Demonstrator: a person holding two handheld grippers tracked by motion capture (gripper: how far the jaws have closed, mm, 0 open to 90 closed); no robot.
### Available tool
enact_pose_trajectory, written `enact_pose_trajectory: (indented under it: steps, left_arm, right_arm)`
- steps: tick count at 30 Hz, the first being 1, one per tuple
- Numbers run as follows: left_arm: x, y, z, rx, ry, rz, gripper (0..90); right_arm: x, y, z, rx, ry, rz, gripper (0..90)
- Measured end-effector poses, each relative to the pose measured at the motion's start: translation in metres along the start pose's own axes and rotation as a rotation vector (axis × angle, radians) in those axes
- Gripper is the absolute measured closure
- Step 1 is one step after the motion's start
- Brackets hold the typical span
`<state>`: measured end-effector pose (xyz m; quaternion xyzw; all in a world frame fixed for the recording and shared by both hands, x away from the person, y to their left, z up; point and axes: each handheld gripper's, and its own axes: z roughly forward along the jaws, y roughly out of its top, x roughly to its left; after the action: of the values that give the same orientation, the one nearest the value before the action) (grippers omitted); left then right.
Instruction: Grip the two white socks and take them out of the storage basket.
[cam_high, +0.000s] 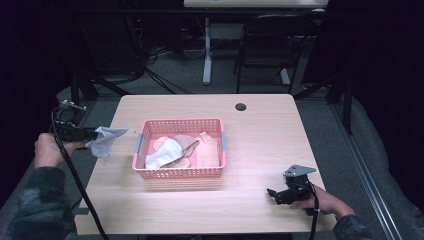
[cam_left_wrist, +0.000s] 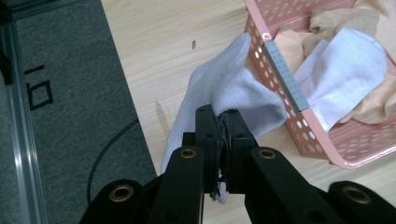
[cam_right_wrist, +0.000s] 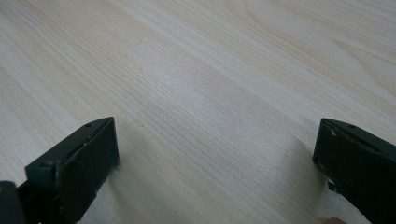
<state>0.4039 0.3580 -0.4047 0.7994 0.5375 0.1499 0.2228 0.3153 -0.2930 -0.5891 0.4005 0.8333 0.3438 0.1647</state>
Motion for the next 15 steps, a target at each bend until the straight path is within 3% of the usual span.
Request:
enact_pose_trajectory:
  steps: [11, 15]
  left_arm:
    - [-0.001, -0.013, 0.031, 0.044, 0.007, -0.025, 86.7]
    - [-0.004, -0.016, 0.042, 0.075, 0.017, -0.017, 86.8]
  right_arm:
    - [0.0, 0.0, 0.0, 0.0, 0.0, 0.0, 0.0]
    - [0.0, 0.0, 0.0, 0.0, 0.0, 0.0, 0.0]
